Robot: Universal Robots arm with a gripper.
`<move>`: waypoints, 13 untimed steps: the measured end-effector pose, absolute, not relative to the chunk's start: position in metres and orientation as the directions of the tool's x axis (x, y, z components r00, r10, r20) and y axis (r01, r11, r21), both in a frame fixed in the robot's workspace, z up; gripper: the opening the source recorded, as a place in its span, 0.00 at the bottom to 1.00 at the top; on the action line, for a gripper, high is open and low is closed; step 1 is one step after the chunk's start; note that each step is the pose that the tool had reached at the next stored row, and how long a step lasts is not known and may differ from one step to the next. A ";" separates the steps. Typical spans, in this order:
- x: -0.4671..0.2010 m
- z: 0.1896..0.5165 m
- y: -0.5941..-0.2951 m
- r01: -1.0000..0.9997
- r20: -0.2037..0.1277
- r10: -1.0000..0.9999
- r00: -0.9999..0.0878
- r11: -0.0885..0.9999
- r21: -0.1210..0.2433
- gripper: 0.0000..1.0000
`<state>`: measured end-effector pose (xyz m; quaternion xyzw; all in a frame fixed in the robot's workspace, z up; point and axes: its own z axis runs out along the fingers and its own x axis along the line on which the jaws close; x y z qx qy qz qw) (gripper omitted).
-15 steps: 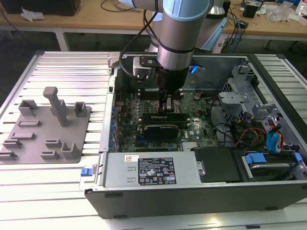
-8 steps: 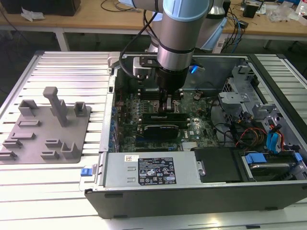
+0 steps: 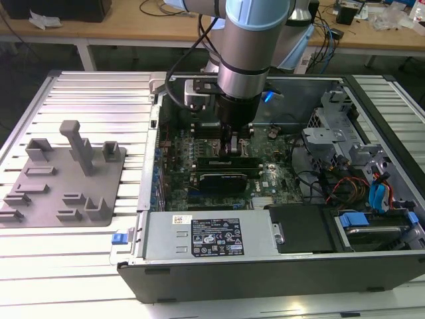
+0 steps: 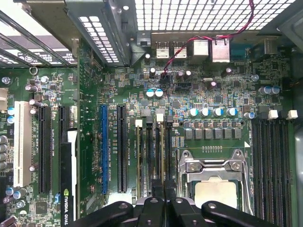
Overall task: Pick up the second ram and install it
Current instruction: 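Insert the second ram into the second slot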
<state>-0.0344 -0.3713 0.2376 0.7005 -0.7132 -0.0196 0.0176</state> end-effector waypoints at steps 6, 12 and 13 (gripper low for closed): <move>-0.034 0.237 -0.371 -0.998 -0.002 -1.000 -0.018 0.018 0.053 0.09; -0.034 0.237 -0.371 -0.998 -0.002 -1.000 -0.018 0.018 0.053 0.09; -0.034 0.236 -0.371 -0.998 -0.003 -1.000 -0.018 0.018 0.052 0.09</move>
